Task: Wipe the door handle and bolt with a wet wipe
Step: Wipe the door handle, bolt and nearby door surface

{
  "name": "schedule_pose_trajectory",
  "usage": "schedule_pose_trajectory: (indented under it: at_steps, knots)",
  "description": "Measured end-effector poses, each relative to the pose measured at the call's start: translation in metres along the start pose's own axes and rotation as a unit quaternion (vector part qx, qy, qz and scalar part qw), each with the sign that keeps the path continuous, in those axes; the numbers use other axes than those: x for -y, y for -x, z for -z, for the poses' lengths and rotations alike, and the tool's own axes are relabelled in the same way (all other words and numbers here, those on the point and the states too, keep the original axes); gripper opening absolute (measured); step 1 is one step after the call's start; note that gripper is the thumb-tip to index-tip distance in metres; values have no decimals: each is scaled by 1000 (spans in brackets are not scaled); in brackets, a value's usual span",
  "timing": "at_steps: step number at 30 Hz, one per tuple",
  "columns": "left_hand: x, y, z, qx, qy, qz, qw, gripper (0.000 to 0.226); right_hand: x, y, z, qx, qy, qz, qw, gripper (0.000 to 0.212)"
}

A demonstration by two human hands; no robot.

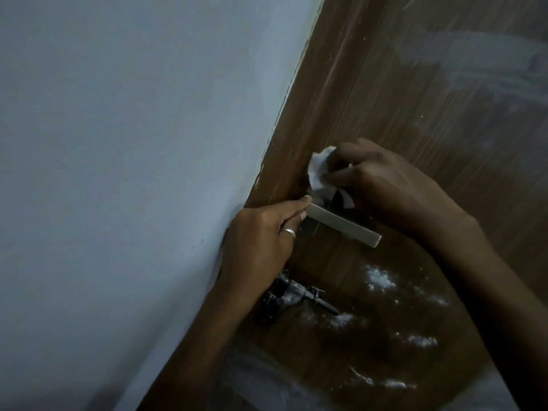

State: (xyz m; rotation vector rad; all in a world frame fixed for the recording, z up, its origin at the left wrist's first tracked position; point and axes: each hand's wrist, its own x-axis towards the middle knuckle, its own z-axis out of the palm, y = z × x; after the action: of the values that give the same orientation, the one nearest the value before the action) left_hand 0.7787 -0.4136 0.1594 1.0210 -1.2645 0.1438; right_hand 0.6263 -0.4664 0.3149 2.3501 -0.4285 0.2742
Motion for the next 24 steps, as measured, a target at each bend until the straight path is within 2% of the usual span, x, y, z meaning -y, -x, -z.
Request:
schedule_pose_trajectory:
  at_steps: [6, 10, 15, 18, 20, 24]
  knots:
    - [1, 1, 0, 6, -16, -10, 1000, 29, 6, -3, -17, 40, 1, 71, 997, 30]
    - [-1, 1, 0, 0, -8, -14, 1000, 29, -7, 24, -11, 36, 2, 67, 997, 35]
    - [-1, 2, 0, -6, -10, -13, 1000, 29, -10, 51, -20, -37, -101, -5, 994, 31]
    - [-2, 2, 0, -8, -11, -12, 1000, 29, 8, 55, -11, -140, -179, -90, 970, 25]
    - [-2, 1, 0, -7, -21, -16, 1000, 30, 28, 43, -5, -164, -198, -115, 959, 23]
    - [0, 0, 0, -1, -41, 7, 999, 33, 52, 11, -20, -63, -170, -104, 978, 17]
